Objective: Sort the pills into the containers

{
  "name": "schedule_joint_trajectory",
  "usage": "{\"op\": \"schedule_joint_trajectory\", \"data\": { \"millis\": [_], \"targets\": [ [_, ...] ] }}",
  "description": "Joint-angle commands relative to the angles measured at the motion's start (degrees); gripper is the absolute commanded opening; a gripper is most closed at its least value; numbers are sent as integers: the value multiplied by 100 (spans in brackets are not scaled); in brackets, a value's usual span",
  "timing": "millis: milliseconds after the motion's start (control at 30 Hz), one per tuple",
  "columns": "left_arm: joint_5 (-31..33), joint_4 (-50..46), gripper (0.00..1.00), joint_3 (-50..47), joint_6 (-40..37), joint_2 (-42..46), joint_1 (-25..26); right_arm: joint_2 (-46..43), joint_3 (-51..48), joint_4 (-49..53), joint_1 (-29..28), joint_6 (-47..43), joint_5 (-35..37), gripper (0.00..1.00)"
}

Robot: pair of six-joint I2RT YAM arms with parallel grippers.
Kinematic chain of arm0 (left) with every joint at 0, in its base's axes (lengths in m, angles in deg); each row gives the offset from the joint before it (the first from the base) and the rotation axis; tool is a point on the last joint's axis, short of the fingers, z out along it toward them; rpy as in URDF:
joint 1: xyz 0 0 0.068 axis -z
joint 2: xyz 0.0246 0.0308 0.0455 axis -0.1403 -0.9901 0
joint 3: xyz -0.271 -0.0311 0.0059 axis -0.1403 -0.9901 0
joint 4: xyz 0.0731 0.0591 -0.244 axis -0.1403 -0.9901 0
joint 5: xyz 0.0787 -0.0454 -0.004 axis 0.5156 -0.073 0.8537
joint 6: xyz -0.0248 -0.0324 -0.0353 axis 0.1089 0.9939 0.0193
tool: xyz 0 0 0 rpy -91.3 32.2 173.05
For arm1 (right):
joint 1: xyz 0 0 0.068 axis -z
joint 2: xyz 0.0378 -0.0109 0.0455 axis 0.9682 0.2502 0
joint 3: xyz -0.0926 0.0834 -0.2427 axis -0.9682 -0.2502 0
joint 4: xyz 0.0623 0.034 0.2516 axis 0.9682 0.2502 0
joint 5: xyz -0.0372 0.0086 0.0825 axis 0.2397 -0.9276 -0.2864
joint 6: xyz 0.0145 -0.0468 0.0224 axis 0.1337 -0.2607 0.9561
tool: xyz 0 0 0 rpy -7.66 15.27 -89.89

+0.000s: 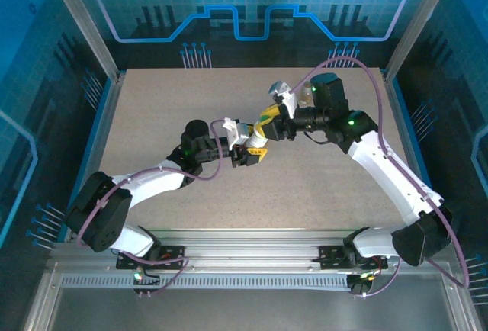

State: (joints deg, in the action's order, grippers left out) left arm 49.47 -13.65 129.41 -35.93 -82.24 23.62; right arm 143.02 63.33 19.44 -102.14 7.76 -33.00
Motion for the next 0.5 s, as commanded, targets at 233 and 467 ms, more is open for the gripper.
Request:
{"op": "schedule_joint_trajectory", "data": {
  "millis": [233, 467],
  "targets": [
    [-112, 764, 43, -49, 166, -107, 76, -186, -57, 40, -53, -179, 25, 19],
    [531, 1052, 38, -106, 526, -213, 76, -446, -101, -196, -52, 371, 850, 60]
  ]
}}
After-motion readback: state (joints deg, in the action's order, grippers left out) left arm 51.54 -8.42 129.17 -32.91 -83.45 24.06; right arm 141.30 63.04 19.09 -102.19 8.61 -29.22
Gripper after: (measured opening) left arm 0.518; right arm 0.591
